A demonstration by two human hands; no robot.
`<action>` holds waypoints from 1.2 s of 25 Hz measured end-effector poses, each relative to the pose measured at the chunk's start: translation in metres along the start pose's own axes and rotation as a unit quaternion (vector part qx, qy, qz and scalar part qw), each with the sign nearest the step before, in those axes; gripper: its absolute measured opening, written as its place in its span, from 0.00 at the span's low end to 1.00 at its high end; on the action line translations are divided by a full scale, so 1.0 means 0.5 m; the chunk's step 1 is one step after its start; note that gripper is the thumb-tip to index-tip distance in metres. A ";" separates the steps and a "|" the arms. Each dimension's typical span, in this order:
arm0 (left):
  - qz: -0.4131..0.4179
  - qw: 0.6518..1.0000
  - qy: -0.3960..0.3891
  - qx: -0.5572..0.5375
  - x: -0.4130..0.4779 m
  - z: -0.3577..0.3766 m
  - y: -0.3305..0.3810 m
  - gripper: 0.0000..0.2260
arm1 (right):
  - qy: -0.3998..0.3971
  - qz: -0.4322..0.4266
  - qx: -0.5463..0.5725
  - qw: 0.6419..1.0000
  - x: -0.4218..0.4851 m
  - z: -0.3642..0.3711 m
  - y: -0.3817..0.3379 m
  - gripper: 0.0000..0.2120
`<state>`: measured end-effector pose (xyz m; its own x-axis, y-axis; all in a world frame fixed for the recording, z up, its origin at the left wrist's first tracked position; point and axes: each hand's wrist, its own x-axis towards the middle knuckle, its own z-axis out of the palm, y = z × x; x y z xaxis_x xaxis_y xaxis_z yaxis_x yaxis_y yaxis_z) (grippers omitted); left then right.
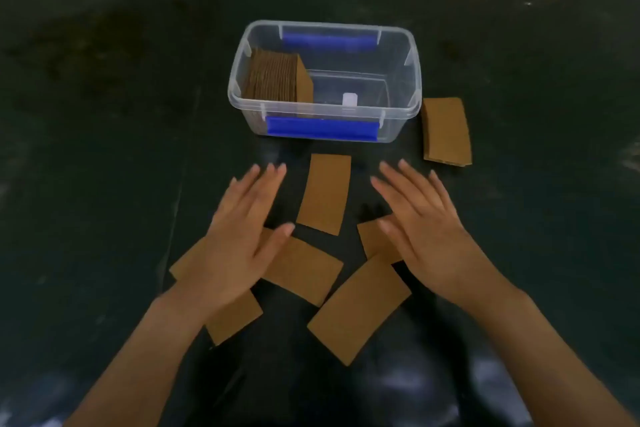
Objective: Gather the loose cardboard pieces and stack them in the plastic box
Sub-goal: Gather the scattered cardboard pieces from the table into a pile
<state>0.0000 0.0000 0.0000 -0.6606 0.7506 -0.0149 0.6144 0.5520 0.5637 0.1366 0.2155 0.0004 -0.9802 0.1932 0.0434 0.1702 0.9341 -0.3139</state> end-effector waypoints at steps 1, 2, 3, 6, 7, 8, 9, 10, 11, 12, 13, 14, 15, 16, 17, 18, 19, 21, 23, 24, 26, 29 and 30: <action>-0.020 0.999 -0.043 -0.005 -0.008 0.010 -0.002 0.31 | -0.045 -0.009 -0.024 0.999 -0.004 0.009 0.017 0.29; -0.021 0.996 -0.082 0.005 -0.012 0.018 -0.005 0.32 | -0.092 -0.020 -0.045 0.995 -0.005 0.011 0.032 0.33; -0.011 0.994 -0.110 0.020 -0.020 0.030 -0.013 0.32 | -0.126 -0.019 -0.070 0.989 -0.009 0.015 0.053 0.35; 0.034 0.991 -0.120 0.044 -0.028 0.051 -0.024 0.32 | -0.166 -0.007 -0.065 0.984 -0.008 0.013 0.083 0.37; 0.032 0.992 -0.112 0.053 -0.024 0.052 -0.028 0.31 | -0.167 -0.010 -0.062 0.984 -0.002 0.012 0.088 0.37; 0.031 0.992 -0.102 0.061 -0.019 0.051 -0.031 0.30 | -0.165 -0.012 -0.057 0.985 0.007 0.010 0.090 0.36; 0.024 0.992 -0.101 0.066 -0.014 0.048 -0.032 0.29 | -0.168 -0.009 -0.055 0.984 0.014 0.007 0.092 0.35; 0.018 0.992 -0.108 0.069 -0.010 0.046 -0.032 0.28 | -0.172 -0.001 -0.050 0.984 0.021 0.005 0.093 0.34; 0.011 0.990 -0.120 0.072 -0.006 0.042 -0.030 0.26 | -0.171 0.006 -0.046 0.984 0.026 0.004 0.093 0.33; 0.004 0.989 -0.132 0.070 -0.002 0.040 -0.030 0.24 | -0.168 0.016 -0.038 0.985 0.029 0.005 0.093 0.31; -0.009 0.988 -0.140 0.060 0.003 0.038 -0.029 0.21 | -0.163 0.032 -0.018 0.986 0.031 0.005 0.092 0.28; -0.024 0.989 -0.142 0.039 0.007 0.034 -0.026 0.18 | -0.158 0.055 0.013 0.986 0.032 0.004 0.090 0.24; -0.046 0.990 -0.136 0.012 0.012 0.031 -0.024 0.15 | -0.148 0.078 0.048 0.985 0.032 0.002 0.089 0.20; -0.072 0.990 -0.121 -0.018 0.020 0.028 -0.024 0.12 | -0.134 0.093 0.080 0.983 0.030 -0.002 0.087 0.18; -0.097 0.990 -0.097 -0.042 0.032 0.025 -0.022 0.10 | -0.120 0.091 0.108 0.983 0.028 -0.010 0.081 0.16; -0.125 0.987 -0.072 -0.064 0.047 0.024 -0.021 0.08 | -0.125 0.074 0.132 0.981 0.028 -0.019 0.071 0.14; -0.159 0.982 -0.048 -0.086 0.067 0.024 -0.017 0.07 | -0.152 0.041 0.153 0.976 0.028 -0.027 0.057 0.14; -0.226 0.967 -0.022 -0.115 0.109 0.036 -0.005 0.07 | -0.246 -0.037 0.158 0.956 0.025 -0.021 0.017 0.16; -0.256 0.961 -0.013 -0.105 0.142 0.058 0.019 0.08 | -0.308 -0.099 0.108 0.940 0.022 0.002 -0.019 0.17; -0.254 0.962 -0.008 -0.095 0.153 0.069 0.031 0.09 | -0.309 -0.114 0.081 0.941 0.022 0.010 -0.030 0.17; -0.242 0.967 -0.004 -0.085 0.167 0.085 0.051 0.10 | -0.292 -0.127 0.043 0.947 0.024 0.015 -0.037 0.18; -0.238 0.969 -0.002 -0.065 0.177 0.097 0.064 0.12 | -0.284 -0.135 0.006 0.949 0.021 0.016 -0.036 0.20; -0.242 0.969 -0.003 -0.058 0.180 0.099 0.065 0.13 | -0.281 -0.142 -0.008 0.949 0.019 0.018 -0.037 0.20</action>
<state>-0.0179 0.1035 -0.0240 -0.8561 0.4169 -0.3054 0.1808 0.7952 0.5787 0.1232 0.1975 -0.0018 -0.8855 -0.2533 -0.3896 -0.1122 0.9301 -0.3497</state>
